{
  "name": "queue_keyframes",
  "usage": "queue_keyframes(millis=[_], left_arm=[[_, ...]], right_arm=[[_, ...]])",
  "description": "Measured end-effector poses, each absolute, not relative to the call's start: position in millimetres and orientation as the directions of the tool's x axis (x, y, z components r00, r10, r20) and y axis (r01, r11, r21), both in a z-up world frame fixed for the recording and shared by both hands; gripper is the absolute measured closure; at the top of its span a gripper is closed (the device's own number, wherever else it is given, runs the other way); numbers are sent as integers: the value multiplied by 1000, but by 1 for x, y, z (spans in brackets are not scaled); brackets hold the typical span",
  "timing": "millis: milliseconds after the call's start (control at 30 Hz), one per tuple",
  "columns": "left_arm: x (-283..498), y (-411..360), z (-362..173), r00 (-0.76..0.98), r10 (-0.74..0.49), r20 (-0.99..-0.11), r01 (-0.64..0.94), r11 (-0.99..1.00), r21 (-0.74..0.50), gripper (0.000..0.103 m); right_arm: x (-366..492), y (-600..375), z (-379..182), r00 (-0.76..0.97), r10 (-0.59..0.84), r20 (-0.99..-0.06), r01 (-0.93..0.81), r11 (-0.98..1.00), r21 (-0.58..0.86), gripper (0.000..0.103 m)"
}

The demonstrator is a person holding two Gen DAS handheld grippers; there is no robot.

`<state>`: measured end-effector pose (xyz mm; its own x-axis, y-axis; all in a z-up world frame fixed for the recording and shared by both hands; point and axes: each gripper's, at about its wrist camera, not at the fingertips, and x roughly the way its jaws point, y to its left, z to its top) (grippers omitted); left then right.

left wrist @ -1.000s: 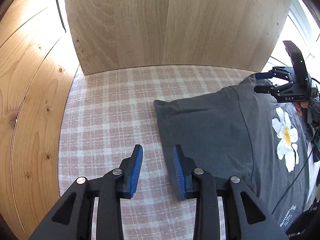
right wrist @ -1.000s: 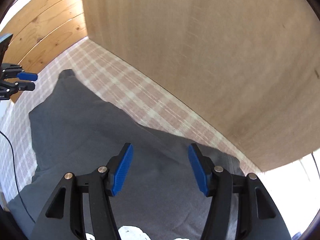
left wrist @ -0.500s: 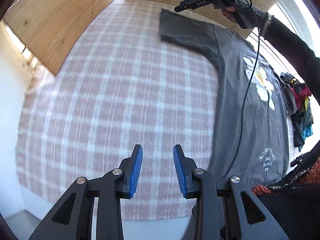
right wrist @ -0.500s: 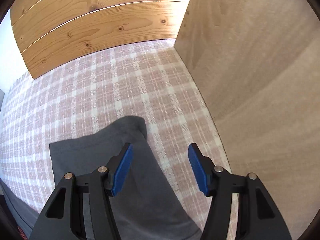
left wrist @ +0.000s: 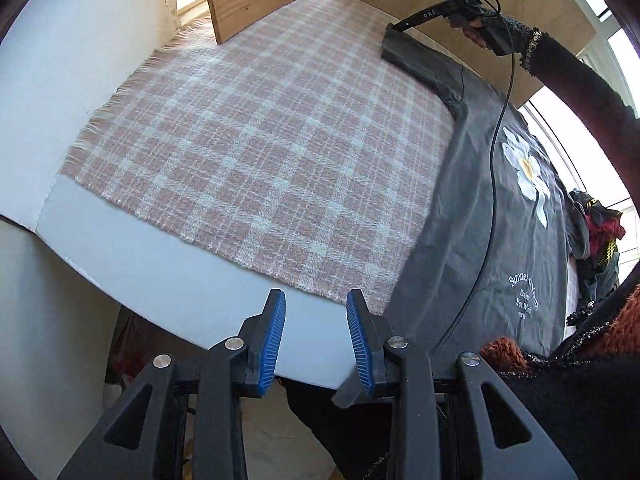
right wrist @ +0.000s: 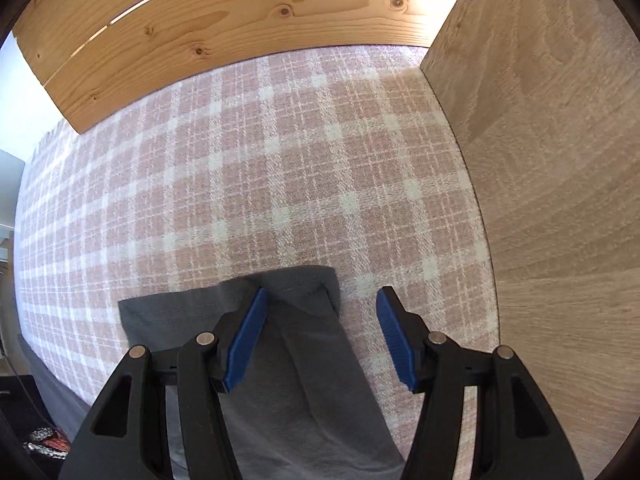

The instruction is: Fold clothes

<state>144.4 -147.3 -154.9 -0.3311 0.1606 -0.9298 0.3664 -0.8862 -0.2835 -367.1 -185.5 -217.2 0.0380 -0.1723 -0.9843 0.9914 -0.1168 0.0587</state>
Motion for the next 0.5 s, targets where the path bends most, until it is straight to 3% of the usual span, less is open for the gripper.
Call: queue_keyframes(millis=[267,300,333,500], left_arm=[[172,-147,-165,-340,145,-929,430,-855,-290,73],[174,-145,-167,-343,148,-928,425,-856,-294,73],[176,-143,-168,-346,153,-926,418,-858,-298,73],[179,-137,-176,-346,184,-920,357,-881,-310,73]], right_arm=[[-357,-194,-232,-1,-158,-987,994,-104,16,44],[-357,-194,-231,0,-164,-986,994,-111,19,59],[-358,-194,-230,2,-170,-985,993,-118,22,92],[-334,-183,-226,-147,-154,-977,985,-114,-131,96]])
